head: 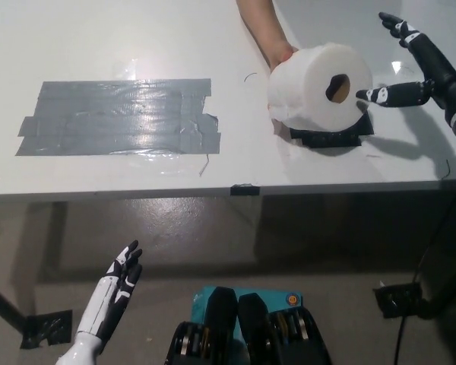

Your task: A person hands over a roll of toilet paper to the robot , and the robot inserts its right thumb into the hole in the centre to grab the roll, and then places it on the balck area on the desk.

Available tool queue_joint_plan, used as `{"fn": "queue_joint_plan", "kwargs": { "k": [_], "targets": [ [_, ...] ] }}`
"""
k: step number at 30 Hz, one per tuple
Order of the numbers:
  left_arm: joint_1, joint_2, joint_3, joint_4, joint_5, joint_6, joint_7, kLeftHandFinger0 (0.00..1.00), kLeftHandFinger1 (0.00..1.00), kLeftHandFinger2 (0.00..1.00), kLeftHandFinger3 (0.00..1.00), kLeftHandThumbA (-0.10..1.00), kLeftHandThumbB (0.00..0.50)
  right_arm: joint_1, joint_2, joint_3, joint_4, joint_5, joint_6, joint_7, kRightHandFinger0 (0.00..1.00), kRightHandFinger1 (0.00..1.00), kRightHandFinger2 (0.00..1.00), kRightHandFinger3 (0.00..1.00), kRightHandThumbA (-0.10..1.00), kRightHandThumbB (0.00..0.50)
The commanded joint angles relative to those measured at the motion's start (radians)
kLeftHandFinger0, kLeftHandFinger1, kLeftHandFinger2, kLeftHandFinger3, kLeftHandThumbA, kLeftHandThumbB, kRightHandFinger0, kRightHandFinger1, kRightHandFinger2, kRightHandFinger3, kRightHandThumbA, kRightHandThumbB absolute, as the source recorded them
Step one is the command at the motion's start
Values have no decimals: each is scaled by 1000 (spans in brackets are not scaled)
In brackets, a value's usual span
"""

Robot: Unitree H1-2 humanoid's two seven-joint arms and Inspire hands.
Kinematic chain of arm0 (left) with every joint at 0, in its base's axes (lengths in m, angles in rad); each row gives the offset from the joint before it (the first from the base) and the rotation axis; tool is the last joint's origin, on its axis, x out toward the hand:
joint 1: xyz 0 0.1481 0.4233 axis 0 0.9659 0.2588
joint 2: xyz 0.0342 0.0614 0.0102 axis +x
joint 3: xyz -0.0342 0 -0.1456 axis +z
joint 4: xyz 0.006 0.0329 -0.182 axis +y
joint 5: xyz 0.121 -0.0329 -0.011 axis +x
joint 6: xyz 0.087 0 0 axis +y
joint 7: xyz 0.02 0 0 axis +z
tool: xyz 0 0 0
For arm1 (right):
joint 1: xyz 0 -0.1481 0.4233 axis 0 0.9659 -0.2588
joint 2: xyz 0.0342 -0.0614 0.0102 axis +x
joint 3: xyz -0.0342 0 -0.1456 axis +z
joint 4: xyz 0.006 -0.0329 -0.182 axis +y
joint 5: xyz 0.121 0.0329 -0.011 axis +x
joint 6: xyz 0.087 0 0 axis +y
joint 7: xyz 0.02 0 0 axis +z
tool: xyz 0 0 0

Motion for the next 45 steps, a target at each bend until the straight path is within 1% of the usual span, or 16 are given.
{"fn": "queue_joint_plan", "kwargs": {
  "k": [1, 6, 12, 15, 18, 19, 24, 26, 28, 31, 32, 33, 36, 40, 41, 45],
  "targets": [
    [-12, 14, -2, -19, 0, -24, -5, 1000, 1000, 1000, 1000, 1000, 114, -75, -11, 12, -5, -34, 2, -1, 1000, 1000, 1000, 1000, 921, 324],
    [-16, 12, -3, -23, -6, -16, -11, 1000, 1000, 1000, 1000, 1000, 89, -91, -4, 17, 31, -34, -26, 1, 1000, 1000, 1000, 1000, 944, 325],
    [-25, 20, -3, -20, -2, -18, -12, 1000, 1000, 1000, 1000, 1000, 87, -114, 8, 22, 36, -40, -17, -1, 1000, 1000, 1000, 1000, 940, 319],
    [-27, 21, -8, -21, 8, -19, -12, 1000, 1000, 1000, 1000, 1000, 94, -122, 10, 19, 37, -39, -19, 0, 1000, 1000, 1000, 1000, 968, 345],
    [-31, 22, -9, -19, 4, -20, -14, 1000, 1000, 1000, 1000, 1000, 111, -135, 13, 16, 38, -40, -17, -1, 1000, 1000, 1000, 1000, 978, 348],
    [-32, 20, -9, -19, 4, -18, -12, 1000, 1000, 1000, 1000, 1000, 105, -140, 13, 15, 36, -40, -8, 1, 1000, 1000, 1000, 1000, 985, 353],
    [-36, 27, -12, -19, 6, -21, -16, 1000, 1000, 1000, 1000, 1000, 105, -150, 12, 2, 20, -29, -14, 1, 1000, 1000, 1000, 1000, 941, 334],
    [-42, 31, -13, -10, 11, -34, -12, 1000, 1000, 1000, 1000, 1000, 93, -159, 8, -1, 1, -23, 5, 16, 1000, 1000, 1000, 1000, 889, 277],
    [-44, 34, -16, -4, 18, -43, -8, 1000, 1000, 1000, 1000, 1000, 89, -162, 3, 1, -14, -25, 17, 26, 1000, 1000, 1000, 1000, 873, 275],
    [-50, 36, -18, 3, 11, -46, -9, 1000, 1000, 1000, 1000, 1000, 94, -165, 7, -4, 3, -21, 10, 24, 1000, 1000, 1000, 1000, 866, 287],
    [-50, 35, -18, 1, 8, -42, -9, 1000, 1000, 1000, 1000, 1000, 85, -165, 9, 4, 24, -37, -3, 11, 1000, 1000, 1000, 1000, 924, 333],
    [-50, 33, -19, 1, 8, -42, -7, 1000, 1000, 1000, 1000, 1000, 85, -166, 11, 11, 33, -47, -1, 8, 1000, 1000, 1000, 1000, 962, 343],
    [-50, 38, -21, 5, 13, -49, -6, 1000, 1000, 1000, 1000, 1000, 89, -167, 20, 15, 49, -49, 2, 9, 1000, 1000, 1000, 1000, 964, 352],
    [-55, 38, -21, 2, 6, -44, -8, 1000, 1000, 1000, 1000, 1000, 74, -173, 25, 25, 67, -62, -12, 2, 1000, 1000, 1000, 1000, 947, 337],
    [-55, 39, -22, 0, 7, -42, -8, 1000, 1000, 1000, 1000, 1000, 82, -175, 26, 26, 70, -64, -13, 0, 1000, 1000, 1000, 1000, 951, 336],
    [-53, 37, -21, 6, 0, -51, -6, 1000, 1000, 1000, 1000, 1000, 83, -174, 33, 27, 71, -69, -12, -4, 1000, 1000, 1000, 1000, 958, 350]
  ]
}}
